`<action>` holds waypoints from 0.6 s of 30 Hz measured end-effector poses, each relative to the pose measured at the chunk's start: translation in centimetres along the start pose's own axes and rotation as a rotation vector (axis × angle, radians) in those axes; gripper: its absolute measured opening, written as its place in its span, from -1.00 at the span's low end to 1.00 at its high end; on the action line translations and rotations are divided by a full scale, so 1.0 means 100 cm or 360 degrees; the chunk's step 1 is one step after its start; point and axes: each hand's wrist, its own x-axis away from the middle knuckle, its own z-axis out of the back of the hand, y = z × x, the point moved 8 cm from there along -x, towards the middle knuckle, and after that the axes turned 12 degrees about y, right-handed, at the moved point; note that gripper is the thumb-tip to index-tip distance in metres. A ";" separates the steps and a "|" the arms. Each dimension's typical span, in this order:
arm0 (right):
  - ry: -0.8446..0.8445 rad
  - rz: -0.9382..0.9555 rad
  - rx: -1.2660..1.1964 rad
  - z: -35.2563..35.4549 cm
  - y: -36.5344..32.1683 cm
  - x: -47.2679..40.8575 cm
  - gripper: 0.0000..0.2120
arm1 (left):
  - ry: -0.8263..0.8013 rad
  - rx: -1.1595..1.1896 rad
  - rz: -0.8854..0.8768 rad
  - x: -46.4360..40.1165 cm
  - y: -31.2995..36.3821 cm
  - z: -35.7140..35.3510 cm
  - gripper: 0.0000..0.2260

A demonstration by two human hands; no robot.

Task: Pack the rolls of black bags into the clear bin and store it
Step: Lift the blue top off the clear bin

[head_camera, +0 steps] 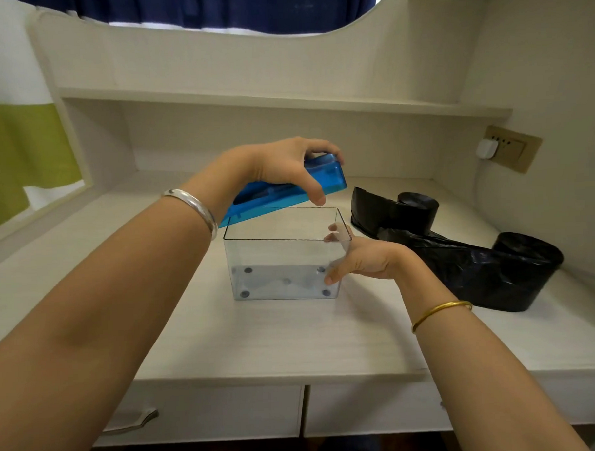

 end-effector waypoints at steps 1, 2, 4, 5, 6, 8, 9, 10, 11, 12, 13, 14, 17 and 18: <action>0.0011 0.0000 -0.0001 0.000 -0.001 0.003 -0.08 | 0.0006 0.0001 -0.0006 0.002 0.001 0.000 -0.40; 0.0020 -0.0002 -0.0008 0.000 -0.001 0.007 -0.10 | 0.0008 -0.0007 -0.0017 0.004 0.002 0.000 -0.37; 0.0059 0.0043 -0.0021 0.002 -0.007 0.015 -0.11 | 0.0009 -0.0036 -0.0035 0.006 0.002 0.000 -0.35; 0.0114 0.0104 -0.0019 0.008 -0.013 0.018 -0.08 | 0.0015 -0.0052 -0.0043 0.006 0.002 0.001 -0.36; 0.0182 0.0175 -0.0018 0.014 -0.020 0.021 -0.04 | 0.0028 -0.0064 -0.0056 0.007 0.001 0.003 -0.38; 0.0305 0.0320 -0.0042 0.027 -0.037 0.026 -0.01 | 0.0075 -0.0056 -0.0090 0.009 0.001 0.007 -0.39; 0.0350 0.0404 -0.0056 0.033 -0.047 0.029 -0.04 | 0.0106 -0.0051 -0.0115 0.011 0.002 0.010 -0.38; 0.0395 0.0491 -0.0058 0.037 -0.056 0.032 -0.11 | 0.0133 -0.0055 -0.0144 0.012 0.004 0.013 -0.38; 0.0453 0.0568 -0.0045 0.040 -0.065 0.035 -0.19 | 0.0149 -0.0065 -0.0171 0.014 0.006 0.015 -0.37; 0.0519 0.0623 -0.0035 0.041 -0.071 0.037 -0.26 | 0.0157 -0.0076 -0.0196 0.016 0.008 0.017 -0.36; 0.0569 0.0662 -0.0047 0.041 -0.077 0.037 -0.32 | 0.0158 -0.0084 -0.0222 0.018 0.010 0.018 -0.34; 0.0598 0.0681 -0.0095 0.039 -0.081 0.037 -0.36 | 0.0155 -0.0084 -0.0254 0.020 0.014 0.019 -0.33; 0.0599 0.0726 -0.0299 0.025 -0.088 0.033 -0.51 | 0.0101 -0.0062 -0.0354 0.028 0.032 0.021 -0.30; 0.0608 0.0765 -0.0344 0.021 -0.090 0.033 -0.60 | 0.0078 -0.0055 -0.0385 0.030 0.038 0.022 -0.30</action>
